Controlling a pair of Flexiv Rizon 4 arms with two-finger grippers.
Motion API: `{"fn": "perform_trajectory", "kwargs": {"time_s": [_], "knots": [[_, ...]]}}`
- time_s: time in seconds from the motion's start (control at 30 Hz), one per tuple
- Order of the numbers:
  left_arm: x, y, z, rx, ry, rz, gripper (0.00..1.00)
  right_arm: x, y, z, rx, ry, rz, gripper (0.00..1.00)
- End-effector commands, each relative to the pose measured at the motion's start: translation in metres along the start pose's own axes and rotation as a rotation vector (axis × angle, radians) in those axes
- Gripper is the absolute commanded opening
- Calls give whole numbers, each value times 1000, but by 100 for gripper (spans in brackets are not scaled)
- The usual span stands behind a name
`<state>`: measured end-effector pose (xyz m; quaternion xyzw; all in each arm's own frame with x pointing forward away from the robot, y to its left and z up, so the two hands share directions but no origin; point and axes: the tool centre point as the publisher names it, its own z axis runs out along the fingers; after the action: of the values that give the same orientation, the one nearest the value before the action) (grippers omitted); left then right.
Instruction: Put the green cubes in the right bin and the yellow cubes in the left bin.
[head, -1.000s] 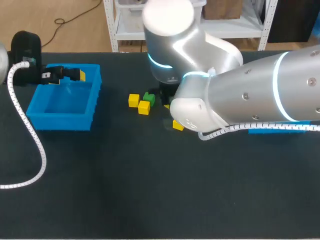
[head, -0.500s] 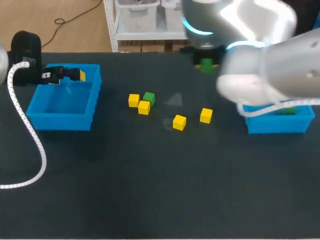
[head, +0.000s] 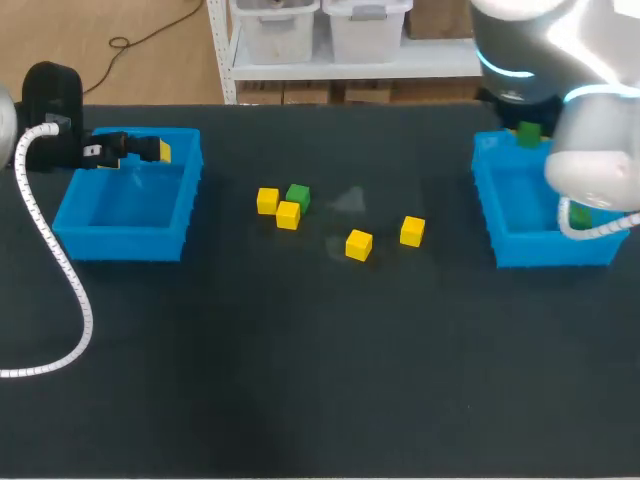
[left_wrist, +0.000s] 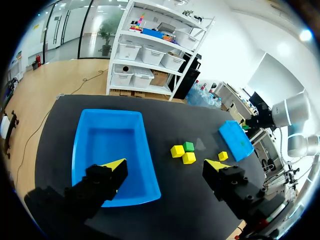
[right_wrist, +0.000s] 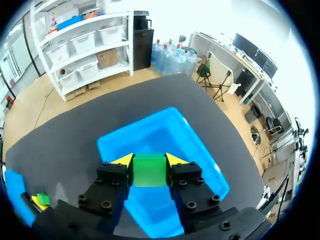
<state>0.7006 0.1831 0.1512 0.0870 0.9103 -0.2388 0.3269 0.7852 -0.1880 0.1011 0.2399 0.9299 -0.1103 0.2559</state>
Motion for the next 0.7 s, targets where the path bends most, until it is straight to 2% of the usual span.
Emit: {"fn": "perform_trajectory", "kwargs": {"time_s": [0.03, 0.07, 0.2, 0.3, 0.5, 0.7], "knots": [[1, 2, 0, 9, -7, 2, 100, 9, -32, 4, -14, -49, -2, 40], [1, 2, 0, 9, -7, 2, 100, 10, -32, 5, -18, -47, 0, 100], [1, 2, 0, 9, -7, 2, 100, 12, -27, 5, -29, -51, -23, 100], [1, 2, 0, 9, -7, 2, 100, 10, -9, -6, -70, -71, -77, 100], [1, 2, 0, 9, -7, 2, 100, 12, 50, -47, -188, -117, -186, 100], [1, 2, 0, 9, -7, 2, 100, 35, 116, -79, -302, -27, -194, 100]]}}
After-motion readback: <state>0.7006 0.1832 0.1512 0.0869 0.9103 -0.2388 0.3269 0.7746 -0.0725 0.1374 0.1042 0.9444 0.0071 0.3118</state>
